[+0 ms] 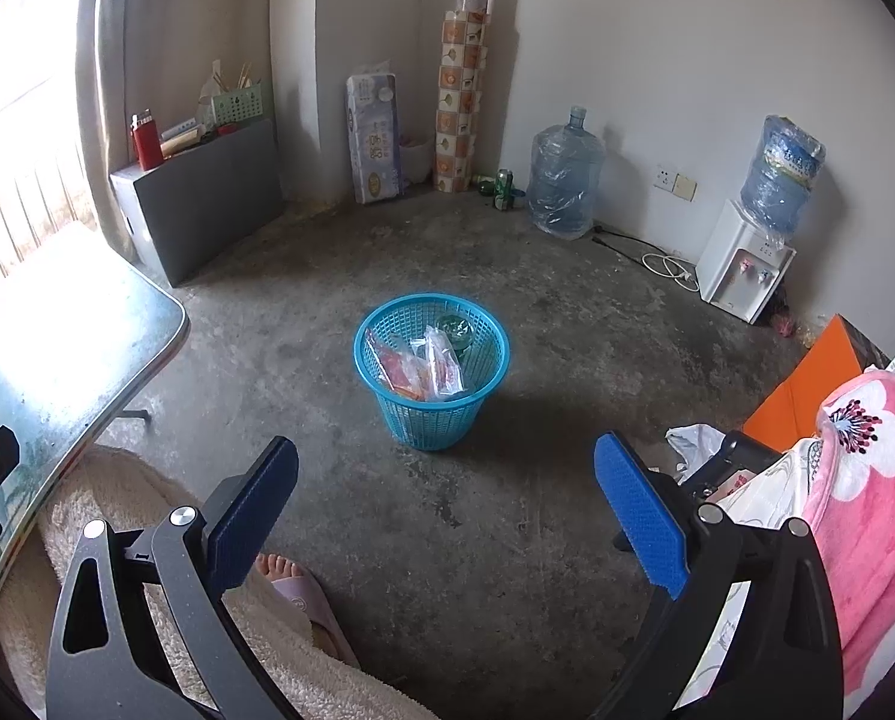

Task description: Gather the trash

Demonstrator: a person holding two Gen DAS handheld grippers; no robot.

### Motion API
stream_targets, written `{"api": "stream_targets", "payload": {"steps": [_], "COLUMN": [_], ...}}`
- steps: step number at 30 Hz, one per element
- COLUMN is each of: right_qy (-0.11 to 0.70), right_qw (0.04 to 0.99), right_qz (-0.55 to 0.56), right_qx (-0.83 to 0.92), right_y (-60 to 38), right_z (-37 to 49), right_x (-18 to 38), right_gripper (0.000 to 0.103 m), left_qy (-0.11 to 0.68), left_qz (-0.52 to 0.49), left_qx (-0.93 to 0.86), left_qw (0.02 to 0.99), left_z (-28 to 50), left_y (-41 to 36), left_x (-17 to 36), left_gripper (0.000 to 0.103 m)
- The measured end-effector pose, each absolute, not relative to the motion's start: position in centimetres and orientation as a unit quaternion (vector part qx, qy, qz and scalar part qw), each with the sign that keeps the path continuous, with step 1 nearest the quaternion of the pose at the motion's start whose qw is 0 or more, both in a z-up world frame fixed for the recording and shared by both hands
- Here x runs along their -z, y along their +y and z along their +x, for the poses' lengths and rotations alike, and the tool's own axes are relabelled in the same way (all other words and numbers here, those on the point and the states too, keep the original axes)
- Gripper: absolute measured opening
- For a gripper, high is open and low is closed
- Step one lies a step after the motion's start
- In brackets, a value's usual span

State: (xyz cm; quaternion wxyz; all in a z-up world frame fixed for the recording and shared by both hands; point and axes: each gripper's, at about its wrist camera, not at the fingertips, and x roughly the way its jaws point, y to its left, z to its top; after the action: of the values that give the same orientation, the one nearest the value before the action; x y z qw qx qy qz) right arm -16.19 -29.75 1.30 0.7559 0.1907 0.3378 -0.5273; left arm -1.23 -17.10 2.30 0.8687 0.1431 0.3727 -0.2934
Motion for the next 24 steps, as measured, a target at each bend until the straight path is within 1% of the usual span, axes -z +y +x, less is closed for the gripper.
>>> {"api": "stream_targets", "payload": {"steps": [24], "right_qy": [0.346], "right_qw": [0.756], "right_qz": [0.199], "right_qx": [0.519], "right_y": [-29.69], "right_z": [-15.94], "right_x": [-1.14], "right_gripper": [0.096], "left_qy": [0.372], "left_qz": [0.142], "left_qx": [0.303], "left_qw": [0.866], "left_z": [-1.53], "left_y": [-17.16], "left_x": [-2.31], "left_gripper": [0.094]}}
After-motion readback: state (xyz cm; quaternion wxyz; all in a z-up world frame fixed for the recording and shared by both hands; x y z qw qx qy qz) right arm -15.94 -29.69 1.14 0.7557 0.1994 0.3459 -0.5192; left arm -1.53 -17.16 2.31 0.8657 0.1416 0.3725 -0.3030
